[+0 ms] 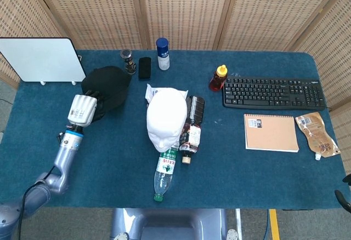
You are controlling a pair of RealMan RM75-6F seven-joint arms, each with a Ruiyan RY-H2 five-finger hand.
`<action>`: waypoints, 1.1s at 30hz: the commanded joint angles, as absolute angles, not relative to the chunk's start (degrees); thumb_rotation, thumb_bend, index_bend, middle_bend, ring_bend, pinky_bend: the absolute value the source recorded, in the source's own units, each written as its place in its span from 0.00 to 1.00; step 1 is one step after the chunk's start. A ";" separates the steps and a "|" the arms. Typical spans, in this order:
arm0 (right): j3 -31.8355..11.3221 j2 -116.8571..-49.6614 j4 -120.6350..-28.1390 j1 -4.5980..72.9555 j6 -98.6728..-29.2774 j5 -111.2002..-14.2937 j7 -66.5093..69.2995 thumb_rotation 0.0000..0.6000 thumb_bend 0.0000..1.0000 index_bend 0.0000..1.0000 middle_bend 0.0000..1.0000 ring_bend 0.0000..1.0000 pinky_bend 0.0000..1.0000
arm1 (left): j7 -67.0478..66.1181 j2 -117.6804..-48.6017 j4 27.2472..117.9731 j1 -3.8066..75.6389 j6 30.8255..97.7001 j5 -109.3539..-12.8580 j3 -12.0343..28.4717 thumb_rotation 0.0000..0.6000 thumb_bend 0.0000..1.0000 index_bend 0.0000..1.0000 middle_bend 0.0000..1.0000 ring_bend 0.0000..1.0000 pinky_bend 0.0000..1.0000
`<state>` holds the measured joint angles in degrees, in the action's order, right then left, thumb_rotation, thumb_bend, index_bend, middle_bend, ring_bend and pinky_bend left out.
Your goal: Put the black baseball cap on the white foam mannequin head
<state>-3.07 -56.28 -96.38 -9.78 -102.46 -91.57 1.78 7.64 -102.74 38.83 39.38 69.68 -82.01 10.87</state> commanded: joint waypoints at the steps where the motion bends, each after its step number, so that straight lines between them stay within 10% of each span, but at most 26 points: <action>1: -3.12 -56.36 -96.23 -9.78 -102.48 -91.52 2.14 1.00 0.23 0.49 0.54 0.56 0.61 | 8.08 -98.83 43.20 38.71 72.02 -83.89 10.03 1.00 0.62 0.66 0.48 0.40 0.68; 33: -3.11 -57.72 -94.48 -9.96 -102.81 -91.76 4.44 1.00 0.23 0.49 0.54 0.56 0.61 | -15.81 -68.85 87.37 40.52 80.69 -98.77 10.30 1.00 0.63 0.67 0.48 0.40 0.65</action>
